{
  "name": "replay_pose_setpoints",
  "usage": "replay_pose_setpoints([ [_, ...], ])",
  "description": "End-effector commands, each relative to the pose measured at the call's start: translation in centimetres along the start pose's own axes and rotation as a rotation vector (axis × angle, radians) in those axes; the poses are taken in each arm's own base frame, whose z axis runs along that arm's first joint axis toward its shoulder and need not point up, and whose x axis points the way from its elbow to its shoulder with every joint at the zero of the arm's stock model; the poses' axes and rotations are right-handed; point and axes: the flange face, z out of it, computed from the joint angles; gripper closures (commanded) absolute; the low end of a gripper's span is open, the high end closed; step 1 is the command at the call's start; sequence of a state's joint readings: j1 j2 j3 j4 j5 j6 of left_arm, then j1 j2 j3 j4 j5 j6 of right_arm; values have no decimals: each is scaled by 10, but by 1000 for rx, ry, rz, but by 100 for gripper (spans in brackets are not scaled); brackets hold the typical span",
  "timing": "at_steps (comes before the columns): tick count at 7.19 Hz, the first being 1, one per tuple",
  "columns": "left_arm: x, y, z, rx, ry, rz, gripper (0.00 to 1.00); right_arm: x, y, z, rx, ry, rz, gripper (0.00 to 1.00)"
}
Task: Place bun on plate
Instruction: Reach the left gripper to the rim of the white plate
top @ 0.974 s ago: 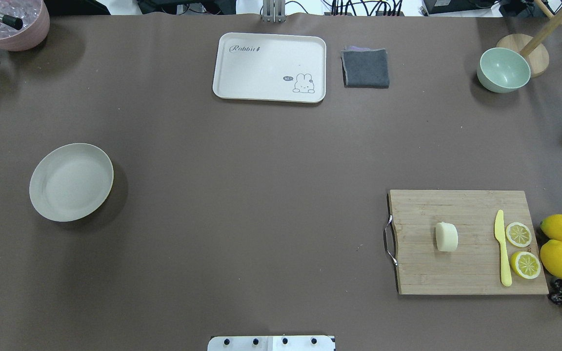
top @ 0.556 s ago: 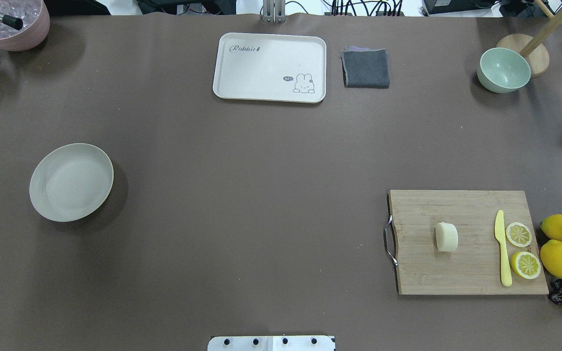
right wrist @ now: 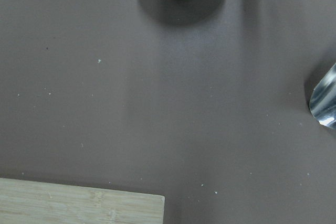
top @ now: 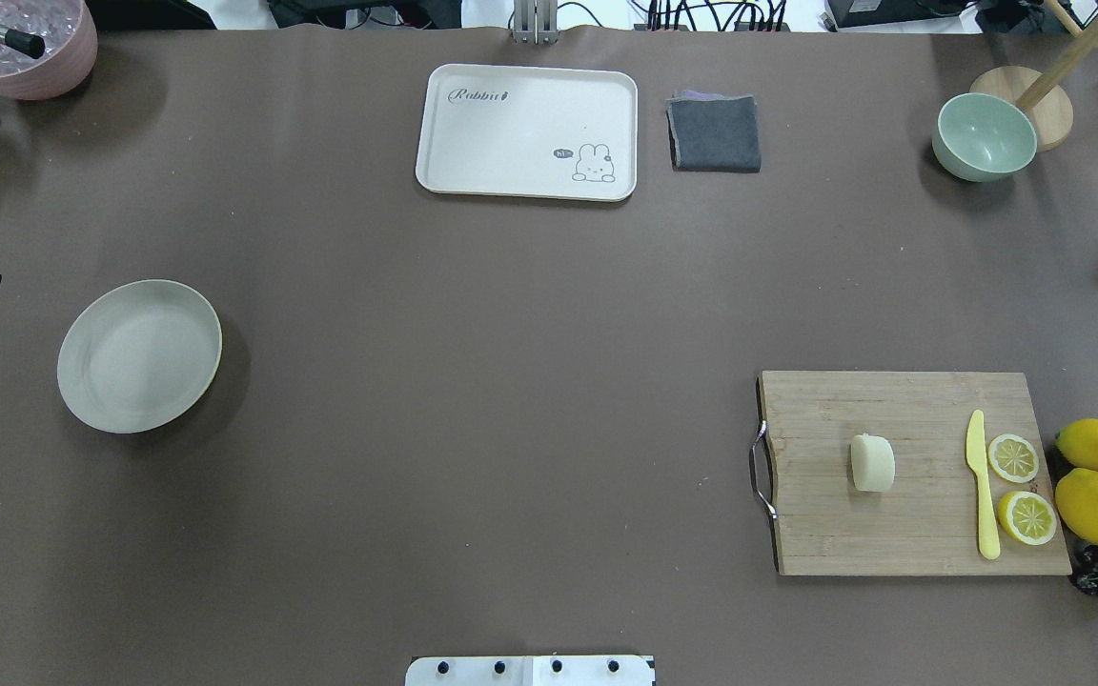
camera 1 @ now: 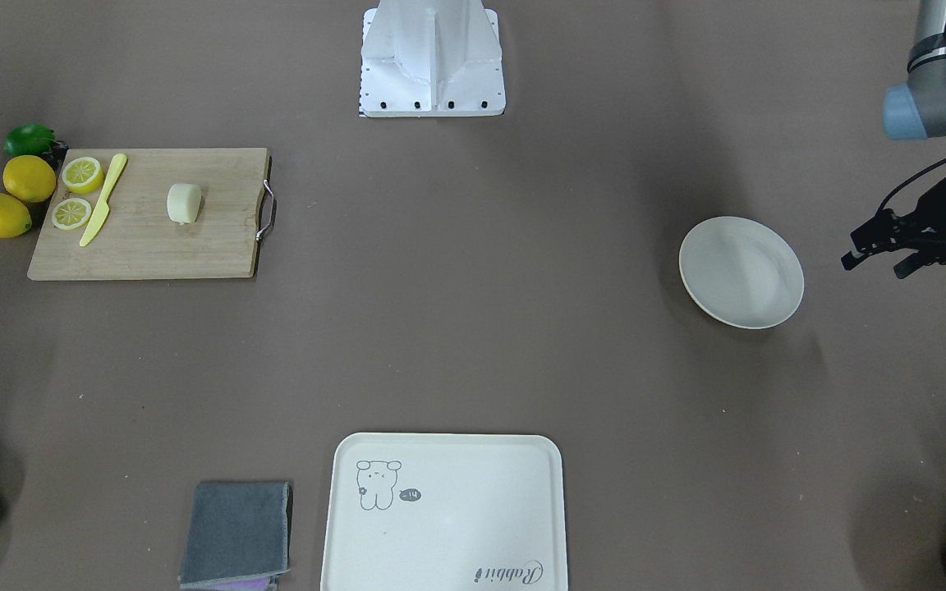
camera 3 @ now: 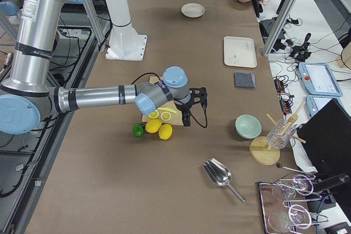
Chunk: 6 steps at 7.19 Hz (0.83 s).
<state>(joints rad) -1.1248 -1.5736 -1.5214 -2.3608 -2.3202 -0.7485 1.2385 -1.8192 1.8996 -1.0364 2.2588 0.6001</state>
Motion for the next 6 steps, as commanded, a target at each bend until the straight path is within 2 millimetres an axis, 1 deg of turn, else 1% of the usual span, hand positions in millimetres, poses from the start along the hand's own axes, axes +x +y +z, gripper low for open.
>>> replay_pose_setpoints([
  [1,17,8,45,1,-11,0,2,-11,2,9,3,3,3,0],
  [2,17,8,48,1,-8,5,3,-11,2,9,4,2,4,0],
  [3,22,15,55,-8,5,28,12,-12,2,9,5,1,1,0],
  [4,20,19,60,-2,23,47,20,-12,2,9,4,0,1,0],
  [5,20,25,64,-4,37,62,32,-15,2,7,7,-4,-1,0],
  [6,22,25,62,-2,47,68,39,-12,2,9,4,0,3,0],
])
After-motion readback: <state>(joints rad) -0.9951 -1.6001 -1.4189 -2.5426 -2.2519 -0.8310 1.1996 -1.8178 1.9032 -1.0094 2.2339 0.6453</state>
